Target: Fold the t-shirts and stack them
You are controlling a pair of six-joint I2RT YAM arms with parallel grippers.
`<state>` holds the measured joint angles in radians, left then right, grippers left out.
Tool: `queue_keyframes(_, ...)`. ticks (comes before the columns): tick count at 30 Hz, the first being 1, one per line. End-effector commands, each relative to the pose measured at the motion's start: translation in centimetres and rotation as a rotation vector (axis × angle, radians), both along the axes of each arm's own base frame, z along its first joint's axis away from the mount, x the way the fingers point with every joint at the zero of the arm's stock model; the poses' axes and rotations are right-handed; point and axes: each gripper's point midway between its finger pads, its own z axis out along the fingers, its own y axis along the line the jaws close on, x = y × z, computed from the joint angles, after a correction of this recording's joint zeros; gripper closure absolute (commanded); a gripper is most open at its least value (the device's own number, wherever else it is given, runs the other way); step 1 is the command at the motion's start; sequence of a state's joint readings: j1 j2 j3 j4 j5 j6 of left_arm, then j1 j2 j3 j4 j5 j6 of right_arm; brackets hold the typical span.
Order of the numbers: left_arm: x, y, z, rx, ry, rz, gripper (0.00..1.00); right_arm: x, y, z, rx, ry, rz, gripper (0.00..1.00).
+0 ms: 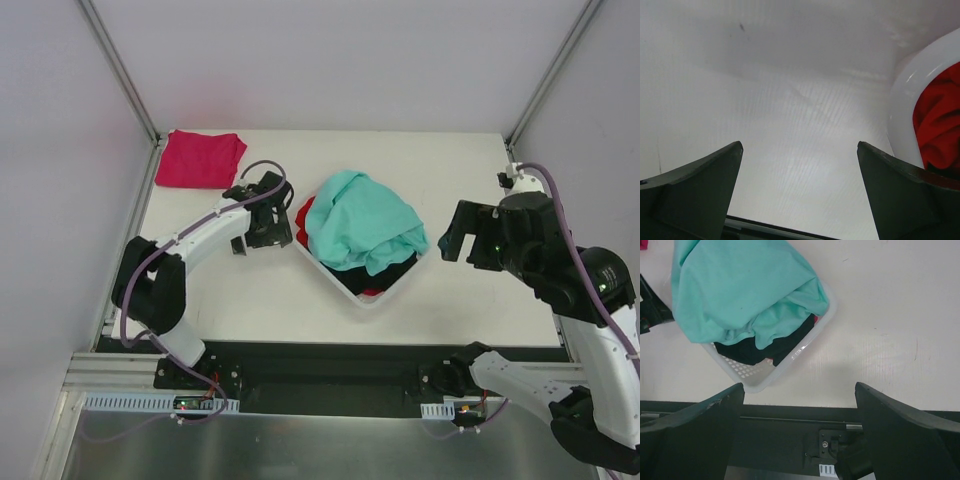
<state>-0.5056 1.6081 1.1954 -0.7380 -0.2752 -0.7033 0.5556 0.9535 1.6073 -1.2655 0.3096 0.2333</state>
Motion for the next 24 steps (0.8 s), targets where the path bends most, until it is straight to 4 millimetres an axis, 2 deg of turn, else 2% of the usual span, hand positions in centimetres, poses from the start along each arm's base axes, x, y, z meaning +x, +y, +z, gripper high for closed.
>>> queue_keyframes(1,4.0,-3.2,1.0,-0.046,-0.093,0.001,0.01,-1.8,1.0,-0.6,0.069,0.031,0.057,0.04)
queue_keyframes(3,5.9,-5.0,1.8,-0.083,-0.124,-0.01,0.01,-2.4,1.1,-1.1,0.067,0.051,0.072,0.04)
queue_keyframes(4,6.3,-5.9,0.5,-0.088,-0.092,-0.02,0.01,-2.5,1.1,-1.3,0.065,0.058,0.078,0.04)
queue_keyframes(5,7.6,-7.3,1.5,-0.116,-0.118,-0.03,0.01,-2.9,1.1,-1.5,0.064,0.065,0.089,0.04)
queue_keyframes(6,8.0,-8.2,1.3,-0.13,-0.116,-0.031,0.01,-3.1,1.2,-2.0,0.062,0.084,0.098,0.04)
queue_keyframes(7,8.4,-9.1,0.0,-0.132,-0.089,-0.039,0.01,-3.3,1.3,-2.2,0.063,0.093,0.108,0.04)
queue_keyframes(8,9.2,-10.9,0.9,-0.158,-0.113,-0.058,0.01,-3.7,1.2,-2.4,0.062,0.101,0.117,0.04)
queue_keyframes(9,9.6,-11.9,0.7,-0.171,-0.113,-0.06,0.01,-3.9,1.2,-2.5,0.06,0.105,0.124,0.04)
queue_keyframes(10,9.8,-12.8,-0.5,-0.17,-0.092,-0.065,0.01,-4.1,1.1,-2.6,0.059,0.107,0.126,0.04)
queue_keyframes(11,10.7,-14.2,0.5,-0.194,-0.12,-0.073,0.01,-4.4,0.9,-2.6,0.056,0.108,0.128,0.04)
queue_keyframes(12,10.8,-15.4,0.3,-0.205,-0.123,-0.08,0.01,-4.6,0.8,-2.5,0.056,0.103,0.139,0.04)
queue_keyframes(13,10.9,-16.2,-0.8,-0.202,-0.106,-0.086,0.01,-4.8,0.7,-2.4,0.056,0.1,0.142,0.04)
queue_keyframes(14,11.8,-17.5,0.3,-0.232,-0.135,-0.092,0.01,-5.0,0.6,-2.6,0.05,0.111,0.14,0.04)
queue_keyframes(16,12.0,-19.0,-0.4,-0.248,-0.125,-0.098,0.01,-5.3,0.9,-3.0,0.05,0.136,0.164,0.04)
queue_keyframes(17,12.6,-19.8,0.5,-0.275,-0.144,-0.101,0.01,-5.5,0.8,-3.4,0.044,0.154,0.164,0.04)
queue_keyframes(19,13.1,-20.5,0.5,-0.289,-0.15,-0.103,0.01,-5.7,1.0,-3.8,0.052,0.162,0.173,0.04)
queue_keyframes(21,13.7,-21.4,1.7,-0.321,-0.17,-0.109,0.01,-5.7,1.4,-4.4,0.059,0.177,0.184,0.04)
queue_keyframes(24,14.0,-21.3,3.5,-0.33,-0.2,-0.127,0.01,-5.7,2.4,-5.3,0.082,0.205,0.222,0.04)
